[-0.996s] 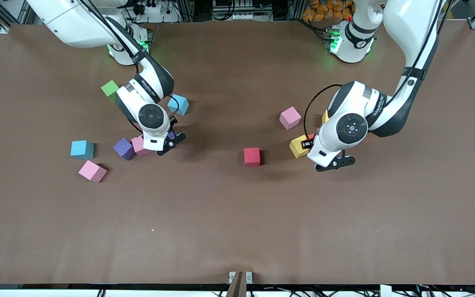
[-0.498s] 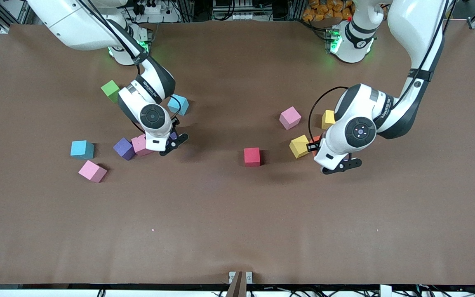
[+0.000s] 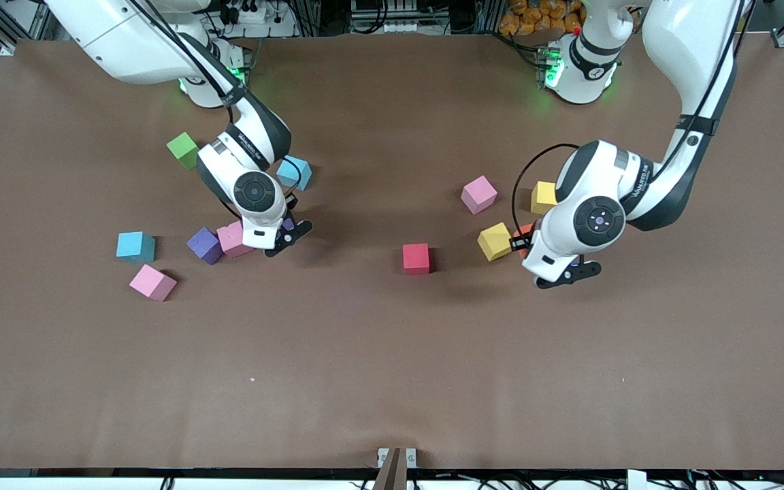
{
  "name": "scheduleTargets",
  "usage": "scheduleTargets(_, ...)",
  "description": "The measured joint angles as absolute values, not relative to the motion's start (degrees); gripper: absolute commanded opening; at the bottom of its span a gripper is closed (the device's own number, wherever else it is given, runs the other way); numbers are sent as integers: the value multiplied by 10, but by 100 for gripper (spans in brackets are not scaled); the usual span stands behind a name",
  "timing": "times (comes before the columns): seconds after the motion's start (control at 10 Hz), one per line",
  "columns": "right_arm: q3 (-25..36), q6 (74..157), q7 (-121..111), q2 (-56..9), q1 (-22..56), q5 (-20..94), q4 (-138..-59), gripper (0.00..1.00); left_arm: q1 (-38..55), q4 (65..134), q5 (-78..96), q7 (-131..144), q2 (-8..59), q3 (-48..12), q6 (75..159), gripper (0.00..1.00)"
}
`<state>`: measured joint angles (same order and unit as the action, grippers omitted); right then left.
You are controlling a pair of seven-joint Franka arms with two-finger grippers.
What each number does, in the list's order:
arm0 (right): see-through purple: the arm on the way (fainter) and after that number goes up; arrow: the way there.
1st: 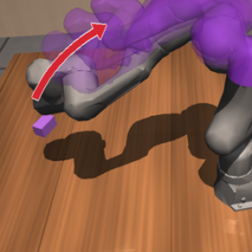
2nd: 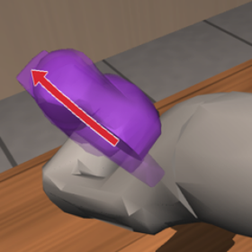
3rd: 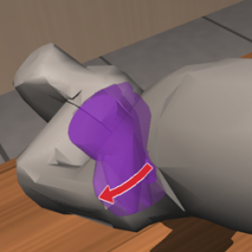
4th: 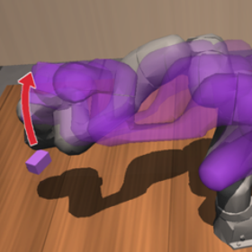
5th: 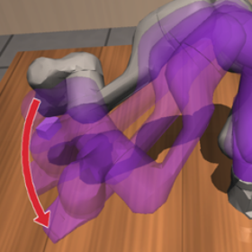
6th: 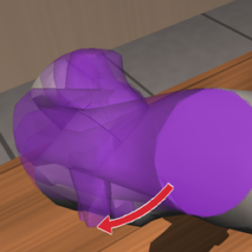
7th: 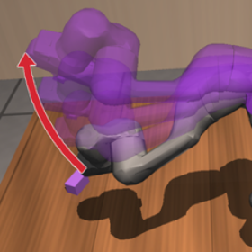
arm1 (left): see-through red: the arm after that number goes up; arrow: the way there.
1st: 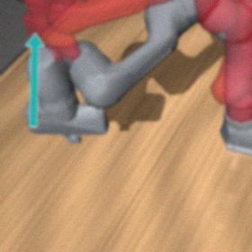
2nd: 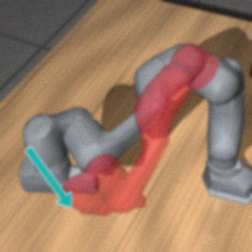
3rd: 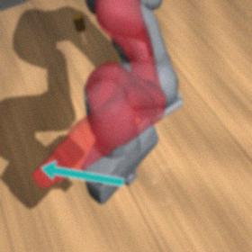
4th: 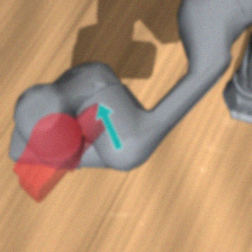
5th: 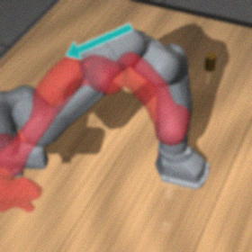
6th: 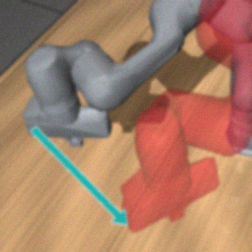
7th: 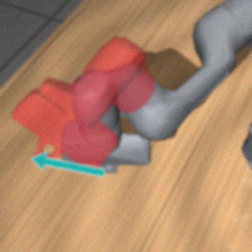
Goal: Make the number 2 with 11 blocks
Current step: 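Grasp the purple cube with the right gripper, then carry the purple cube with the right gripper toward the table's middle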
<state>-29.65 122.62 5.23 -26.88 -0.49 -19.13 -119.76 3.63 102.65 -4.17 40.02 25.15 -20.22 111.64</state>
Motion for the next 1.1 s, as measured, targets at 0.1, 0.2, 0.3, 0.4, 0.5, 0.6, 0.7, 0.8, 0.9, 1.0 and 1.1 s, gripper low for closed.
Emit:
scheduleTargets(0.1, -301, 1219, 64, -269, -5, -191, -1194, 2, 31, 1026, -42, 400, 251, -202, 1116, 0)
scheduleTargets(0.2, -310, 1200, 79, -269, -5, -187, -1181, 2, 29, 1026, -42, 400, 251, -202, 1116, 0)
scheduleTargets(0.3, -318, 1177, 95, -269, -4, -175, -1162, 2, 29, 1026, -42, 400, 251, -202, 1116, 0)
scheduleTargets(0.4, -326, 1154, 108, -269, -4, -154, -1141, 1, 29, 1026, -42, 400, 252, -202, 1116, 0)
scheduleTargets(0.5, -332, 1133, 121, -268, -3, -137, -1121, 1, 29, 1027, -42, 400, 252, -202, 1116, 0)
scheduleTargets(0.6, -341, 1109, 142, -268, -4, -127, -1104, 1, 29, 1027, -42, 400, 252, -202, 1116, 0)
scheduleTargets(0.7, -354, 1085, 174, -268, -4, -118, -1091, 1, 29, 1027, -42, 400, 252, -202, 1115, 0)
scheduleTargets(0.8, -373, 1064, 223, -268, -3, -106, -1083, 0, 29, 1027, -42, 400, 252, -202, 1115, 0)
scheduleTargets(0.9, -396, 1050, 283, -268, -2, -86, -1080, 0, 29, 1027, -42, 400, 252, -202, 1115, 0)
scheduleTargets(1.0, -417, 1042, 344, -269, 6, -67, -1080, 0, 29, 1027, -42, 400, 252, -203, 1115, 0)
scheduleTargets(1.1, -433, 1040, 404, -269, 22, -54, -1080, 0, 29, 1027, -42, 400, 252, -203, 1115, 0)
